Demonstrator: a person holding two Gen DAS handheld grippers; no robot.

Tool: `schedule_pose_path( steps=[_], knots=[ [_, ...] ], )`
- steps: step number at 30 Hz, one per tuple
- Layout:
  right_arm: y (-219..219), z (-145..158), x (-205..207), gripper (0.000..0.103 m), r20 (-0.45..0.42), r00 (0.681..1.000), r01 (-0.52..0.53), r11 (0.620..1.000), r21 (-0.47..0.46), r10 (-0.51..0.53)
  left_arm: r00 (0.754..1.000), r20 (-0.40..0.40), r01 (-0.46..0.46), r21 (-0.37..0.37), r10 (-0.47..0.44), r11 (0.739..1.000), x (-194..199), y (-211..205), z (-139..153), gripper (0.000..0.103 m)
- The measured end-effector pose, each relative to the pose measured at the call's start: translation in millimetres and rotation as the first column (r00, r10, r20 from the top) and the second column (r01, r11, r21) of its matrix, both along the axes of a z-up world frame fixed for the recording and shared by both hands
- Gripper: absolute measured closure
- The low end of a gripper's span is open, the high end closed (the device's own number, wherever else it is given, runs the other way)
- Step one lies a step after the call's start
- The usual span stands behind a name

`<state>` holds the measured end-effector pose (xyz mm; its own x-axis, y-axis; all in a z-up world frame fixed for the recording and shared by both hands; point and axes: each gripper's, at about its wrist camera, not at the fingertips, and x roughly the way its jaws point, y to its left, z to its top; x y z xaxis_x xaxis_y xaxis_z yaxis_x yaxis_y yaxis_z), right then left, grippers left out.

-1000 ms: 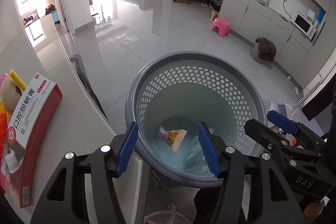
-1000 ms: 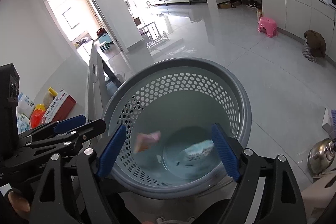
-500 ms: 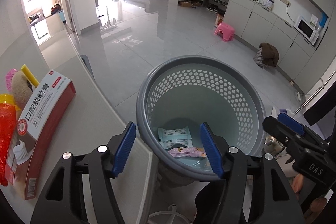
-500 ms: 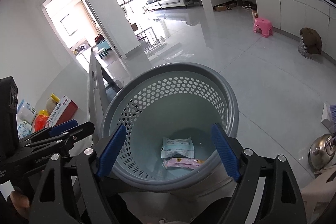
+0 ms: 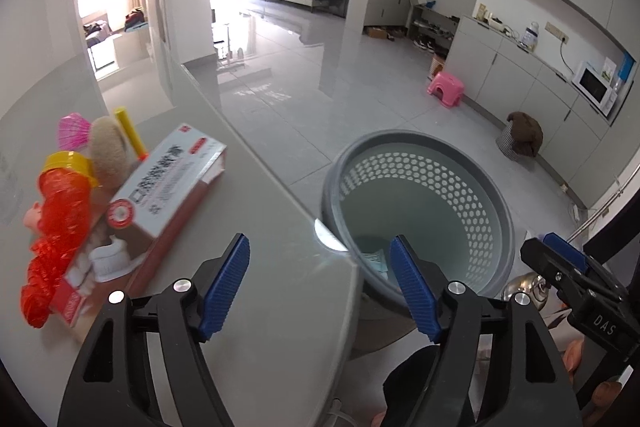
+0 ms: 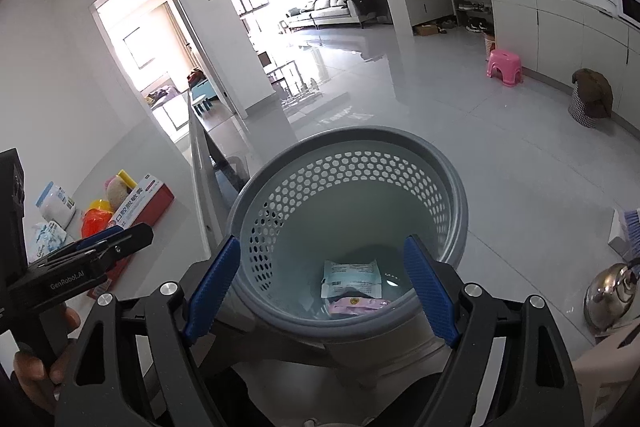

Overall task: Collect trash
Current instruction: 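Swing both open tools back toward the table items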

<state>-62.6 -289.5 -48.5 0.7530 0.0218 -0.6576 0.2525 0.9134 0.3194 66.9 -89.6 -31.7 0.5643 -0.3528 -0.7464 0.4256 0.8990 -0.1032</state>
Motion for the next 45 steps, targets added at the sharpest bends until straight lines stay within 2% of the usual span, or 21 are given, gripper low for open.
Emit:
schedule_pose_path(
  steps=[8,14,28,36,45],
  knots=[
    [48.1,3.0,12.3,0.023,0.005,0.996,-0.095,0.996,-0.001,0.095,0.994,0.047,-0.095,0.008,0.094,0.995,-5.1,50.9,10.4,0.026],
    [89.9,3.1,29.0,0.023,-0.015,0.985,-0.175,0.985,-0.006,0.174,0.979,0.061,-0.196,0.022,0.194,0.98,-2.5,106.1,11.7,0.025],
    [212.3,5.6,74.1,0.023,-0.059,0.922,-0.385,0.92,-0.077,0.382,0.9,0.085,-0.431,0.049,0.427,0.901,6.3,225.8,6.4,0.022],
    [271.9,7.6,100.6,0.023,-0.084,0.894,-0.447,0.884,-0.136,0.44,0.876,0.071,-0.481,0.046,0.477,0.876,9.6,263.5,-2.2,0.022],
    [312.8,2.8,122.8,0.023,-0.132,0.893,-0.449,0.866,-0.218,0.43,0.864,0.059,-0.503,0.03,0.5,0.864,15.7,288.9,-5.3,0.022]
  ],
)
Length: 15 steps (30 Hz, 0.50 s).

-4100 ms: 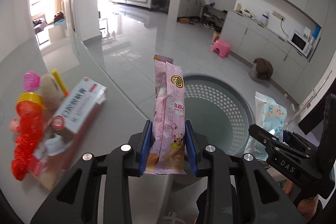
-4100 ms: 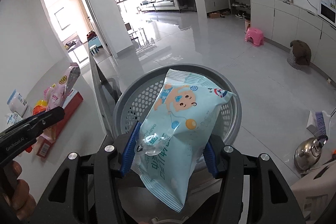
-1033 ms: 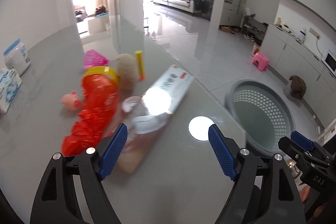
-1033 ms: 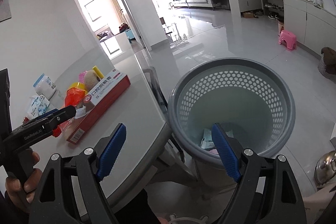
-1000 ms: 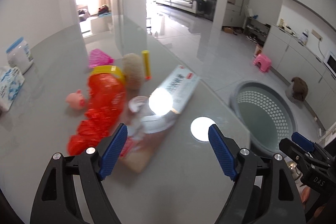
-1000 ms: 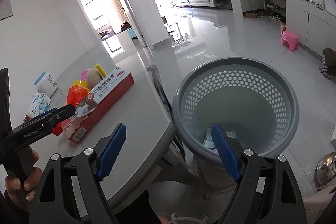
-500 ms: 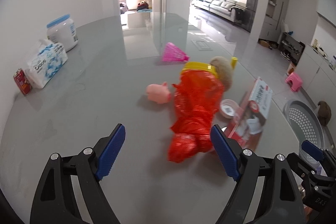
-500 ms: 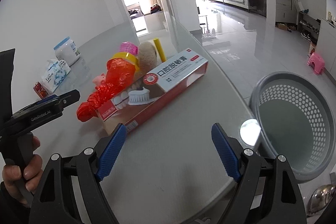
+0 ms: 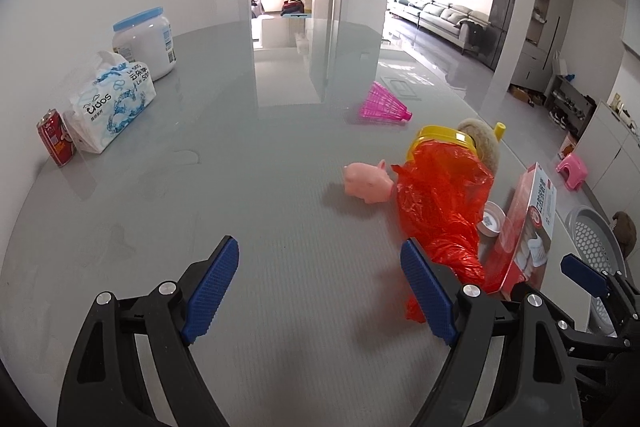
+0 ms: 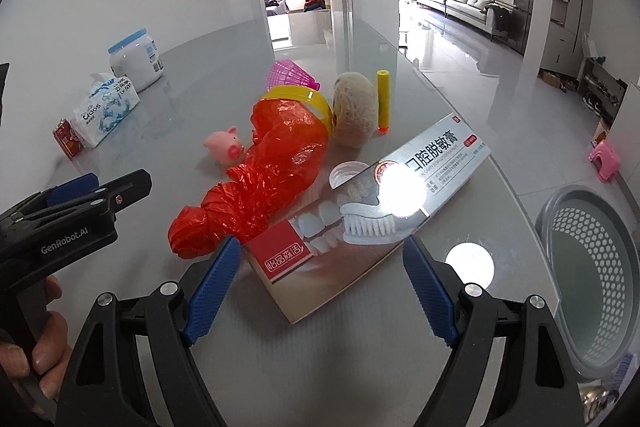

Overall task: Collect trash
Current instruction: 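Swing both open tools back toward the table items, then close the right tool on the toothpaste box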

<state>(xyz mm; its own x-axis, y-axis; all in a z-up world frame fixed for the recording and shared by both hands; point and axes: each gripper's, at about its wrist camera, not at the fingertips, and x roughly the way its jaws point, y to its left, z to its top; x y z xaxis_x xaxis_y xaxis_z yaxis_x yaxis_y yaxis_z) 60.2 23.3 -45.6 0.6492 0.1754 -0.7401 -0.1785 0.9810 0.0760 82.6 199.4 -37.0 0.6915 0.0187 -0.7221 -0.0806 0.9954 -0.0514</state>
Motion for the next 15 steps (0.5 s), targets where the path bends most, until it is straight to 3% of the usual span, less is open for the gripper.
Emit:
schedule_pose_path(
  steps=[9,15],
  knots=[
    [23.9,-7.5,16.1,0.023,0.0,1.0,0.019,0.993,-0.118,-0.02,1.0,-0.014,0.006,-0.022,-0.006,1.0,3.0,3.7,-6.2,0.022],
    [12.9,-14.3,10.8,0.023,-0.004,0.999,0.039,0.989,-0.142,-0.039,1.0,-0.02,0.009,-0.038,-0.01,0.999,4.6,3.4,-5.8,0.022]
  ],
)
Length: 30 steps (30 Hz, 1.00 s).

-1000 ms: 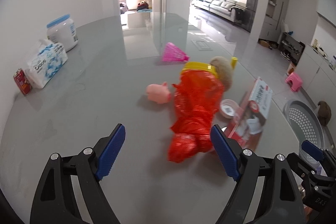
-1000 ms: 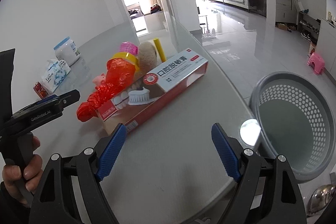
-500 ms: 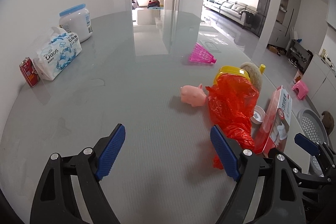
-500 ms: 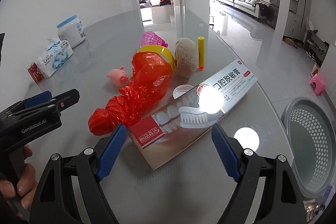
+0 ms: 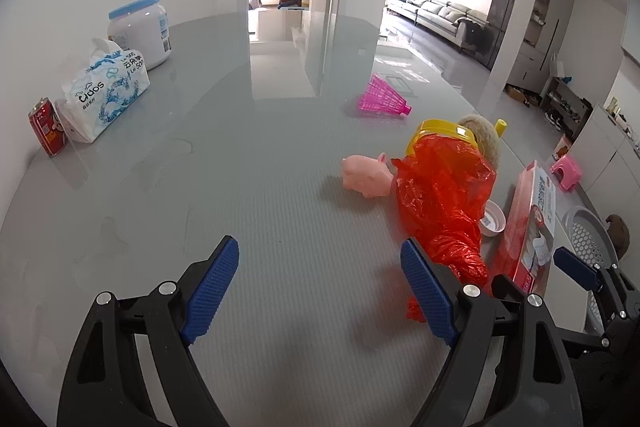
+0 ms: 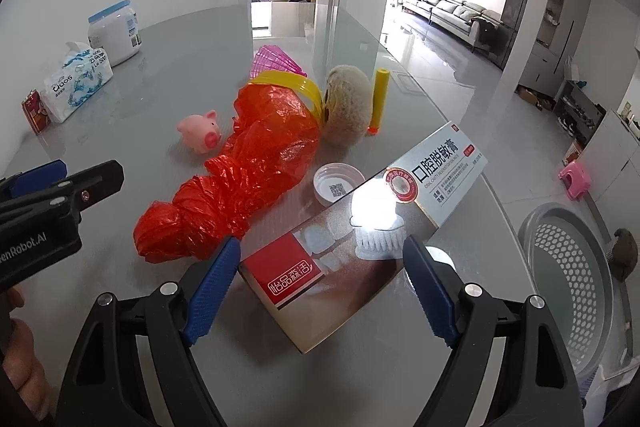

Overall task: Collect trash
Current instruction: 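Close the right tool on the toothpaste box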

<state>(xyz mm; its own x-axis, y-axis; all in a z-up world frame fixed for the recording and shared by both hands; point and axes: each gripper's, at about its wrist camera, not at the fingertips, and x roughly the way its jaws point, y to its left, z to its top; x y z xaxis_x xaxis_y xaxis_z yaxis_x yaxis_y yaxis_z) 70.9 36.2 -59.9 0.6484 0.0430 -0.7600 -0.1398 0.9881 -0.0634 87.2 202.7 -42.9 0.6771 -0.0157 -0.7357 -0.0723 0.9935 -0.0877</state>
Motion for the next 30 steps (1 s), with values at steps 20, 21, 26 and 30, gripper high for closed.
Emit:
schedule_pose_path(
  steps=[20,21,26,30],
  knots=[
    [-107.7,1.5,-23.5,0.023,-0.042,0.99,0.141,0.978,0.152,-0.136,0.991,-0.008,0.136,-0.049,-0.137,0.989,5.8,-61.8,-3.1,0.022],
    [-109.6,2.0,-19.4,0.023,-0.046,0.989,0.144,0.975,0.172,-0.139,0.99,-0.009,0.139,-0.049,-0.14,0.989,7.4,-65.1,-3.6,0.022],
    [-104.4,-1.2,6.3,0.023,-0.088,0.987,0.151,0.972,0.182,-0.137,0.99,-0.016,0.136,-0.046,-0.137,0.99,15.0,-75.0,-5.8,0.022],
    [-94.9,-5.6,24.0,0.023,-0.118,0.981,0.17,0.978,0.124,-0.156,0.992,-0.024,0.125,-0.044,-0.126,0.991,19.3,-80.8,-8.0,0.022]
  ],
)
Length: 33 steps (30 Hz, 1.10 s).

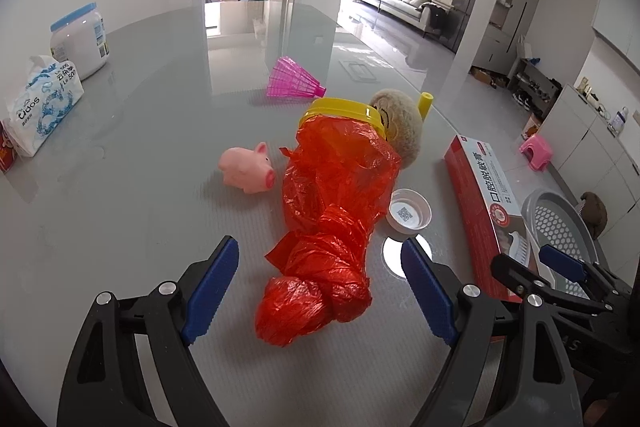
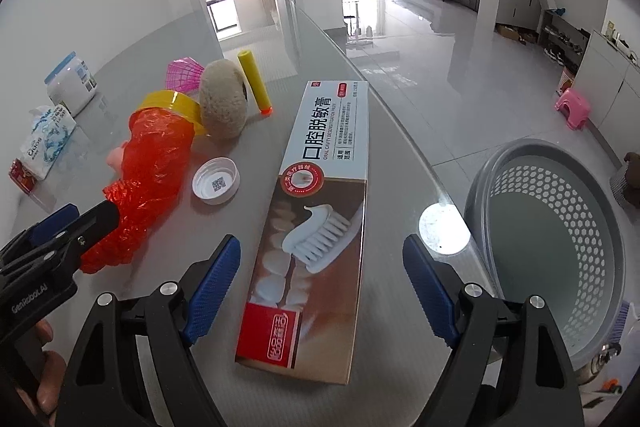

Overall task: Collect trash
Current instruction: 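Close the right tool on the toothpaste box, then grasp the red plastic bag with the left tool while the right tool lifts the toothpaste box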

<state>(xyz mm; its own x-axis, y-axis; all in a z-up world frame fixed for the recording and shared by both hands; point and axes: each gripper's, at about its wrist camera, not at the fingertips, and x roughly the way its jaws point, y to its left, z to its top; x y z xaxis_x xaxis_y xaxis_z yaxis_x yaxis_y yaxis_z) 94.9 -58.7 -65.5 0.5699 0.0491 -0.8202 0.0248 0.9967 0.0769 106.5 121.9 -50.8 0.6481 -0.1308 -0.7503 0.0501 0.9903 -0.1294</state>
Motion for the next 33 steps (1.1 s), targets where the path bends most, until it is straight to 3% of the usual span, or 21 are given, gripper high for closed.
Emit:
schedule_pose_path(
  steps=[10,16,33],
  knots=[
    [9.1,-7.6,16.1,0.024,-0.02,0.999,0.025,0.999,-0.033,-0.025,1.0,-0.003,-0.005,0.007,0.005,1.0,3.5,-5.7,-2.4,0.022],
    [8.2,-13.3,20.8,0.049,-0.05,0.999,0.017,0.999,-0.029,-0.018,1.0,-0.001,-0.013,0.014,0.013,1.0,4.8,-6.3,-2.1,0.022],
    [3.3,-0.9,0.6,0.051,0.026,1.0,0.005,1.0,-0.01,-0.005,1.0,0.004,-0.017,0.01,0.017,1.0,2.9,-2.2,1.0,0.022]
  ],
)
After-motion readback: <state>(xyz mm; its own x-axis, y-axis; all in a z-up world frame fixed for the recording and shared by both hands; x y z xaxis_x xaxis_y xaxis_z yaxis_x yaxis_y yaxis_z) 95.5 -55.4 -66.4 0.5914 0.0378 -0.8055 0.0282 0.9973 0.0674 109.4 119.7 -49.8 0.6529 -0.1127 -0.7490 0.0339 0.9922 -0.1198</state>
